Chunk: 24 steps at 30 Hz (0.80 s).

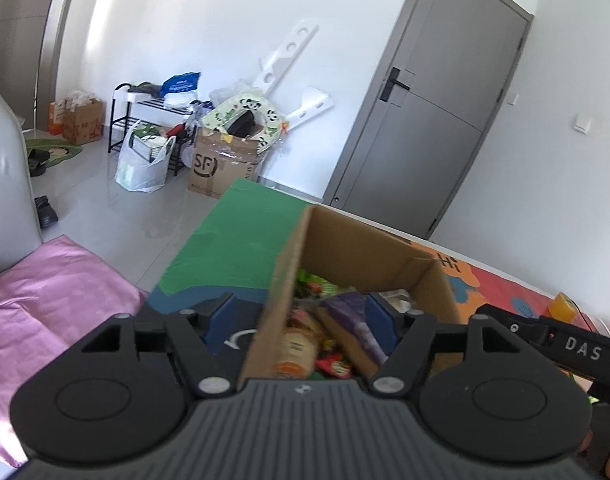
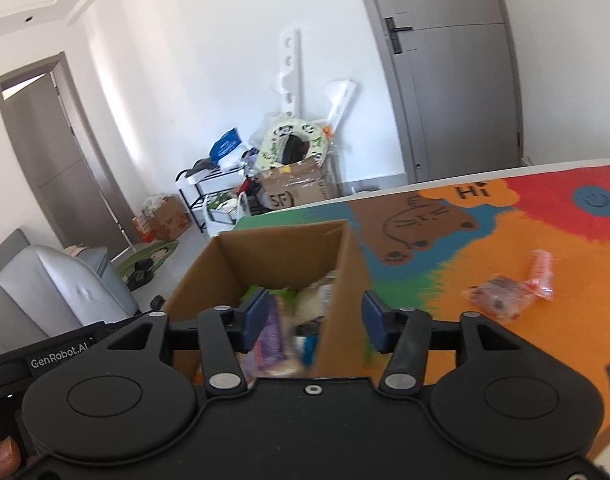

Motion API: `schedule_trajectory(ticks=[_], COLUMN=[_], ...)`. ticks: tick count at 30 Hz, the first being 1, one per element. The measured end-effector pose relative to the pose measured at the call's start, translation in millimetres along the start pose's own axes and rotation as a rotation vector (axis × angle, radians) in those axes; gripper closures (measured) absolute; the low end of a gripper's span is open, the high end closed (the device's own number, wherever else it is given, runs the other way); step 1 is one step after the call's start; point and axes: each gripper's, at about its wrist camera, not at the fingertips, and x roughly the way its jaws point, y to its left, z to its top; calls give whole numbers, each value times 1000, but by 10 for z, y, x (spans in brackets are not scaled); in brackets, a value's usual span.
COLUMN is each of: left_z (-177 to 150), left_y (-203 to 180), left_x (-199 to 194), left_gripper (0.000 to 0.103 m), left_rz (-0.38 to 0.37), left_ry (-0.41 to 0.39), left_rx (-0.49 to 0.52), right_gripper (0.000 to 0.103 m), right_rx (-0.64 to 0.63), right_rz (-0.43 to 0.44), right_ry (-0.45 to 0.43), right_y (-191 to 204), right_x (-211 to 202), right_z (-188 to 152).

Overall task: Organize snacks
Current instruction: 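Lower both packs into the cardboard box and open both grippers, then move both grippers back over the last two snacks on the mat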

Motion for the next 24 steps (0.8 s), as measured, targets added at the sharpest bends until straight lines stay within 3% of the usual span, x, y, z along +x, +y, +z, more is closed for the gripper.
schedule_trajectory(ticks=[6,8,10,14,24], left_z=[-63,-89,-119,-173,-283], left_y=[-312,-408,-516,-705,-1041], left_x=[-14,-26,-39,-35,-30], left_gripper=[23,19,14,12,11], left_rz=[-13,-24,-22,-21,-41], left_ry=[-2,-5,-9,-5,20], left_rx=[51,64,86,117,160], right_gripper=[31,12,6,0,0], right_rx=[34,41,51,65,82], right_rz=[-32,-43,-62,-70,-106], right_ry=[-31,-52,-75,-81,-85], right_y=[-275,-367,-460,-617,-973], right_x=[-219,-296,-383,-483,-709], right_z=[-11,-19,-27,-30,-88])
